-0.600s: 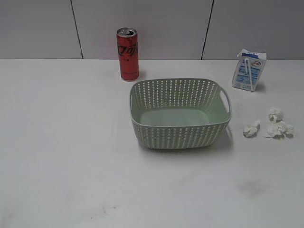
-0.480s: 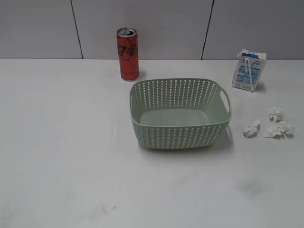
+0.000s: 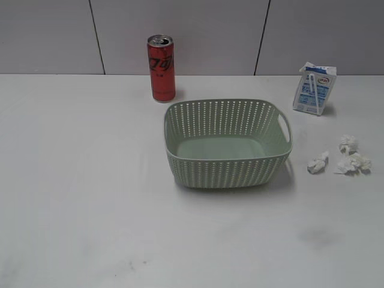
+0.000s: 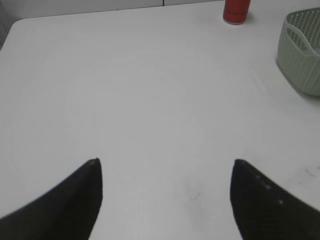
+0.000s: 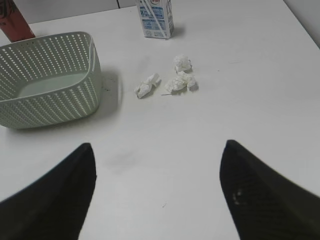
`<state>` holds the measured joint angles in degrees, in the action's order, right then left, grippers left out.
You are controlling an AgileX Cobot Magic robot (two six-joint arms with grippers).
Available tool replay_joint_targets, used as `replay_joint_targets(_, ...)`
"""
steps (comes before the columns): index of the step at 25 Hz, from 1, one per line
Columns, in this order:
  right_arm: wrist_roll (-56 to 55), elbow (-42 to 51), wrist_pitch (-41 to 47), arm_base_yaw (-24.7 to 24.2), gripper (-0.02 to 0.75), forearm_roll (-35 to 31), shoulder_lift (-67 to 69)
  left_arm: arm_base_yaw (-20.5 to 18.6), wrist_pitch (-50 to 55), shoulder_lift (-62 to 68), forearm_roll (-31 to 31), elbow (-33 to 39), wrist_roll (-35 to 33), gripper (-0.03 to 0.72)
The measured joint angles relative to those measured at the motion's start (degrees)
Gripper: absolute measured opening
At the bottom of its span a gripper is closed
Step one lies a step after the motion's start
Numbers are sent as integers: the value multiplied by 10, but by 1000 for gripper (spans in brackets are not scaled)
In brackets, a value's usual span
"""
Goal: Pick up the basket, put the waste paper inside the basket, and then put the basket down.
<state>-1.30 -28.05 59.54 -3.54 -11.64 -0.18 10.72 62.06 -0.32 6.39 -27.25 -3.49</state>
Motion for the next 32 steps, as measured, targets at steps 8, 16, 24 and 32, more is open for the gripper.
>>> replay_joint_targets(8, -1, 0, 0, 0, 584, 0, 0, 0, 0, 0, 0, 0, 0, 585)
replay_joint_targets(16, -1, 0, 0, 0, 585, 0, 0, 0, 0, 0, 5, 0, 0, 585)
replay_joint_targets(24, -1, 0, 0, 0, 585, 0, 0, 0, 0, 0, -3, 0, 0, 585)
replay_joint_targets(32, 0, 0, 0, 0, 585, 0, 0, 0, -63, 44, 10, -39, 0, 587)
